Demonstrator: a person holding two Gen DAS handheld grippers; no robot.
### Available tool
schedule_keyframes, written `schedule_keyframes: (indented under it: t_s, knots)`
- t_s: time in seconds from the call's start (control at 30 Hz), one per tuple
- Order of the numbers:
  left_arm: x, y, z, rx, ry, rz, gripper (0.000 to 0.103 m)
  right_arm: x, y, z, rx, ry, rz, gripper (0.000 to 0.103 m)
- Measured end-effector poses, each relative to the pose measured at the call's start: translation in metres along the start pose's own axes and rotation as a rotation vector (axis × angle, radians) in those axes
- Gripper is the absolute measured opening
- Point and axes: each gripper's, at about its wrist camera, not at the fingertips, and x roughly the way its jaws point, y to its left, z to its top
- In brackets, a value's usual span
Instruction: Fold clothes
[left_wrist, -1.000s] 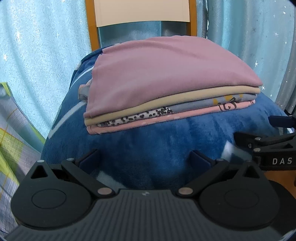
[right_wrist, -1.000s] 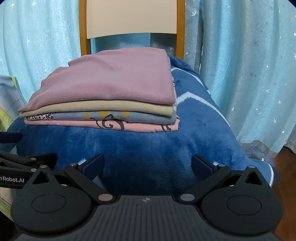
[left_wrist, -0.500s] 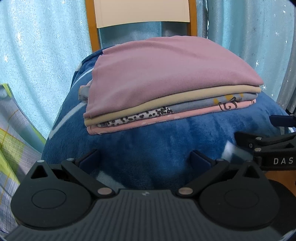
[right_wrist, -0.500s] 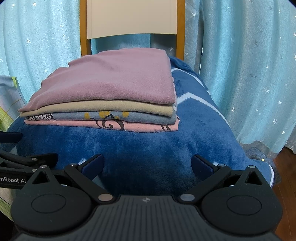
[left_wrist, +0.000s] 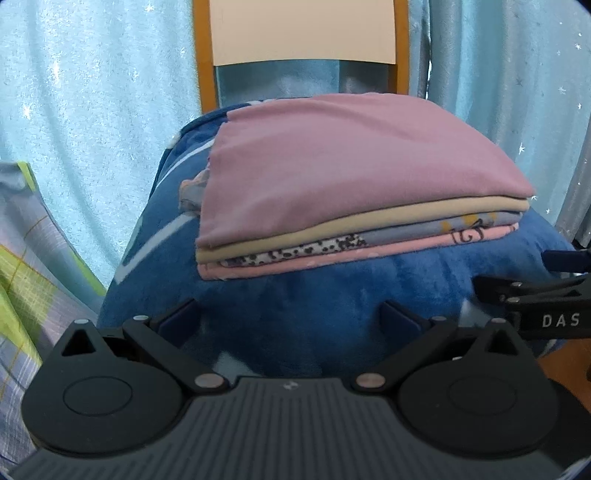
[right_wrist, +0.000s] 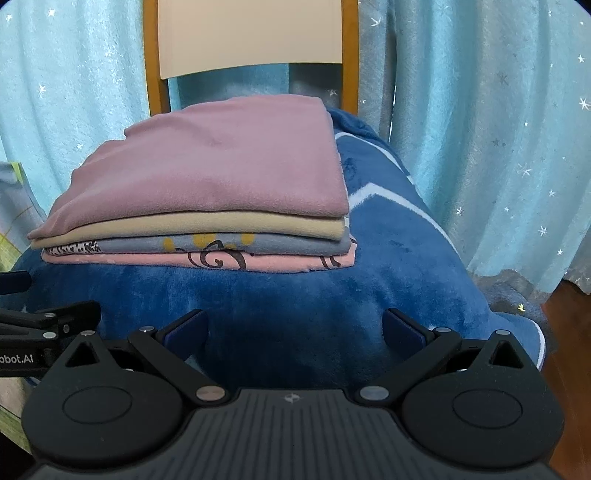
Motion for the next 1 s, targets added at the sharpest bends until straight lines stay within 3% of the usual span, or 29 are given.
schedule_keyframes:
  t_s: [1.0]
  knots:
    - [0.0042, -0.003, 0.0006, 0.002, 0.021, 0.011, 0.103, 0.0017, 0.0009, -0.0027, -0.013, -0.006, -0.01, 0.103]
